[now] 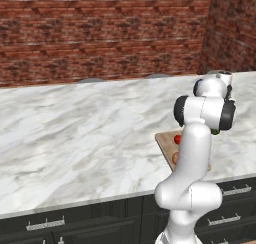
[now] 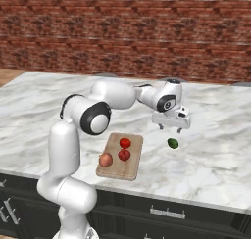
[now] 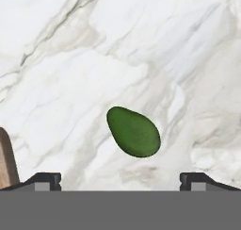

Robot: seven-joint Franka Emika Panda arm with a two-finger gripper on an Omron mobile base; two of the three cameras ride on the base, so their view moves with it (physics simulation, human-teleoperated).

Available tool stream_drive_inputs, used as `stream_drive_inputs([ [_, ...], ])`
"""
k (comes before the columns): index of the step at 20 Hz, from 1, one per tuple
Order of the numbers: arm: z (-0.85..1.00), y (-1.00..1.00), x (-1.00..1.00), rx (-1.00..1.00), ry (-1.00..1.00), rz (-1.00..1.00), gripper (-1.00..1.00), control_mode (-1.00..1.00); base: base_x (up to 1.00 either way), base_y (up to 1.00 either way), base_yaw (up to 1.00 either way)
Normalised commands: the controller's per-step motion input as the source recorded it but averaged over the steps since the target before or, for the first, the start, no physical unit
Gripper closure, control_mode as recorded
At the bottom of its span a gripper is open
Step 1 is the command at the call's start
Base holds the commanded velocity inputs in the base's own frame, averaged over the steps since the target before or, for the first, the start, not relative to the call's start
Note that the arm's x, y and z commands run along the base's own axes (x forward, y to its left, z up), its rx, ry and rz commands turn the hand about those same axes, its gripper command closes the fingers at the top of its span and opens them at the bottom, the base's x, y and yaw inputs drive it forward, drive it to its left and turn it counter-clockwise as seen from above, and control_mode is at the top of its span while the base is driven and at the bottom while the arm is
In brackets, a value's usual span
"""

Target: Place the avocado, onion, tomato, and bell pepper on the cutting board.

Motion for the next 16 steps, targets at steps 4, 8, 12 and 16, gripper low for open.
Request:
stream_drive_inputs([
  [4, -0.34, -0.02, 0.16, 0.0, 0.0, -0.07, -1.0, -1.0, 0.0, 0.0, 0.0],
  [8, -0.25, -0.03, 0.12, 0.0, 0.0, -0.06, -1.0, -1.0, 0.0, 0.0, 0.0],
  [12, -0.16, -0.14, 0.05, 0.0, 0.0, -0.06, -1.0, -1.0, 0.0, 0.0, 0.0],
  [16, -0.12, -0.21, 0.0, 0.0, 0.0, -0.06, -1.0, -1.0, 0.0, 0.0, 0.0],
])
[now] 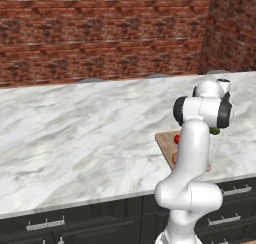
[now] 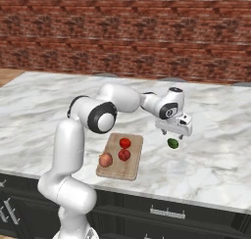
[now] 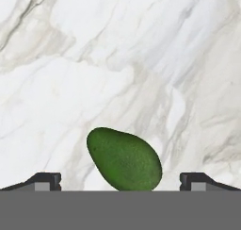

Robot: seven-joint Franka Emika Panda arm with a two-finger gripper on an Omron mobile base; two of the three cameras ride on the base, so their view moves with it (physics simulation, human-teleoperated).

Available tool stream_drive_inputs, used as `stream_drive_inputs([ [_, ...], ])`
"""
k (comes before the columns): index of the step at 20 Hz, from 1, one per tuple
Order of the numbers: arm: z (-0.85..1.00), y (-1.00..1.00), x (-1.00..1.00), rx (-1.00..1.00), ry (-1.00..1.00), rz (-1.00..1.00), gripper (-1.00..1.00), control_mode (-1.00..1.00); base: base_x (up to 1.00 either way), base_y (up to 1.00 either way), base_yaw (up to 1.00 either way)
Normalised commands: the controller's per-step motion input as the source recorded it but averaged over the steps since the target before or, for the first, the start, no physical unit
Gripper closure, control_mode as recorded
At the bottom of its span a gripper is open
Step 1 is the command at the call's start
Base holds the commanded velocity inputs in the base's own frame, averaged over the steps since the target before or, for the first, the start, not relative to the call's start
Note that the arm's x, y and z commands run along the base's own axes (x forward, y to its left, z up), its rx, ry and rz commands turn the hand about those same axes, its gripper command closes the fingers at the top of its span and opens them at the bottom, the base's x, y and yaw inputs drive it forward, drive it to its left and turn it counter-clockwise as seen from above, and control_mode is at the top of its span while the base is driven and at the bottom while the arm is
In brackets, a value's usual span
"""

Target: Place the avocado, onion, tomato, and bell pepper on the cutting board.

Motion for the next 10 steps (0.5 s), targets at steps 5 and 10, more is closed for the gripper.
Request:
stream_drive_inputs([
  [5, -0.16, -0.08, 0.0, 0.0, 0.0, -0.04, -1.0, -1.0, 0.0, 0.0, 0.0],
  [10, -0.1, 0.0, 0.0, 0.0, 0.0, -0.01, -1.0, -1.0, 0.0, 0.0, 0.0],
])
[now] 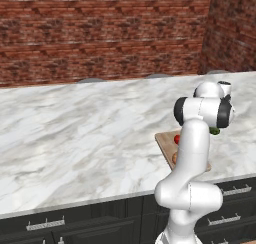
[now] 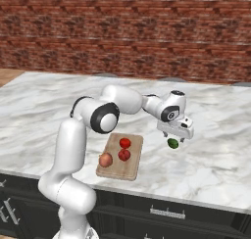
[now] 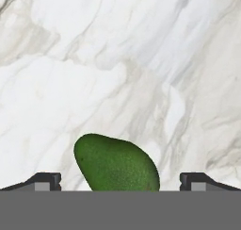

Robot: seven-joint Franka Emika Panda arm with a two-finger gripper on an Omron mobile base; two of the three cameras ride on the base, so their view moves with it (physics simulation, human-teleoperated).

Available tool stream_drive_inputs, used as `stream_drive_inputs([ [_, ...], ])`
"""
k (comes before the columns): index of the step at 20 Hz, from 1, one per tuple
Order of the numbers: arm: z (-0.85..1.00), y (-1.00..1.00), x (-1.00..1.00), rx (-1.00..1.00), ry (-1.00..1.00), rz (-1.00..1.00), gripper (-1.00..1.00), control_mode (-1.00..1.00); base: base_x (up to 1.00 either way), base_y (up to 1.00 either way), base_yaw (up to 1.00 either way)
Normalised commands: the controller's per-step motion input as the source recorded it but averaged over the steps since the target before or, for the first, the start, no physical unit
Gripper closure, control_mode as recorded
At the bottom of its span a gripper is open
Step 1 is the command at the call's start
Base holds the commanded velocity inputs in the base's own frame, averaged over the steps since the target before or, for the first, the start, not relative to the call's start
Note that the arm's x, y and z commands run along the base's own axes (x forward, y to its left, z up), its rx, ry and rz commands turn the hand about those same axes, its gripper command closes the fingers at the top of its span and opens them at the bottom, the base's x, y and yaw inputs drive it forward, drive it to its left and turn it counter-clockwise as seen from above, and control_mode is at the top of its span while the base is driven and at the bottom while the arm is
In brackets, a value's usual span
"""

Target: Place the avocado, onion, tomato, and bell pepper on the cutting board.

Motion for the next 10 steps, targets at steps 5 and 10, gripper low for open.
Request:
stream_drive_inputs([
  [5, 0.0, 0.0, -0.02, 0.0, -0.03, 0.0, -1.0, -1.0, 0.0, 0.0, 0.0],
  [10, 0.0, 0.0, -0.11, 0.0, -0.02, 0.0, -1.0, -1.0, 0.0, 0.0, 0.0],
])
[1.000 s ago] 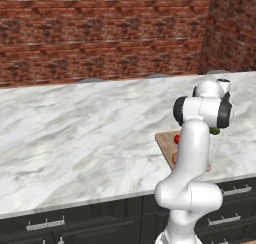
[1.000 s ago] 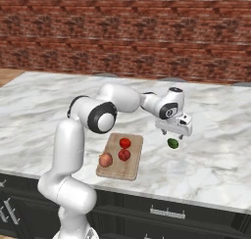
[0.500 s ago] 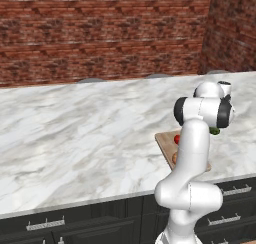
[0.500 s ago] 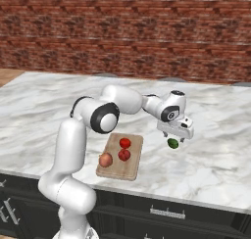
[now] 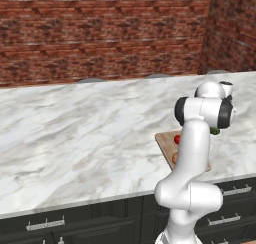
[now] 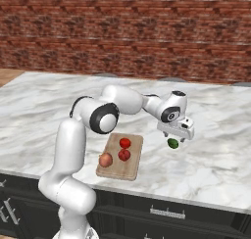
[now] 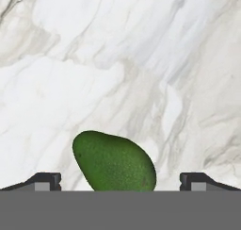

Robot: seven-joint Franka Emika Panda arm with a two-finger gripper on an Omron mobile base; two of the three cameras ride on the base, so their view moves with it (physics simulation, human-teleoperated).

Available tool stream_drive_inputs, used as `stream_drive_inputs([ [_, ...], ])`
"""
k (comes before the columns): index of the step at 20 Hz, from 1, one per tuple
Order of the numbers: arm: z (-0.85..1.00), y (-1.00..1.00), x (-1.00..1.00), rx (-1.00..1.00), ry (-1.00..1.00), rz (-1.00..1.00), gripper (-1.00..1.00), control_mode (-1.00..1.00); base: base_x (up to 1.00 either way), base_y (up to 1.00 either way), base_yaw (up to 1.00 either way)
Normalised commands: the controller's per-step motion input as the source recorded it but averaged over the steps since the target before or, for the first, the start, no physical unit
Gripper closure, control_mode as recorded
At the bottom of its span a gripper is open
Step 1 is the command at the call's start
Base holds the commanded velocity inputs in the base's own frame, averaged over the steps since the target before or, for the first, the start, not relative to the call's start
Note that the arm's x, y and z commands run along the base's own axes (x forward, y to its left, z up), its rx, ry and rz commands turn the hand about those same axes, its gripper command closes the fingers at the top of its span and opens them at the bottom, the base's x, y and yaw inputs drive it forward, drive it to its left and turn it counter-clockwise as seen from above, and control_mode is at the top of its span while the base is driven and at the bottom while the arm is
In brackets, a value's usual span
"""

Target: Place the avocado, onion, tomato, and bell pepper on the cutting board.

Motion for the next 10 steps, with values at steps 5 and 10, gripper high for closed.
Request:
stream_drive_inputs([
  [5, 0.0, 0.0, -0.17, 0.0, -0.02, 0.0, -1.0, -1.0, 0.0, 0.0, 0.0],
  [10, 0.0, 0.0, -0.11, 0.0, -0.06, 0.05, -1.0, -1.0, 0.0, 0.0, 0.0],
])
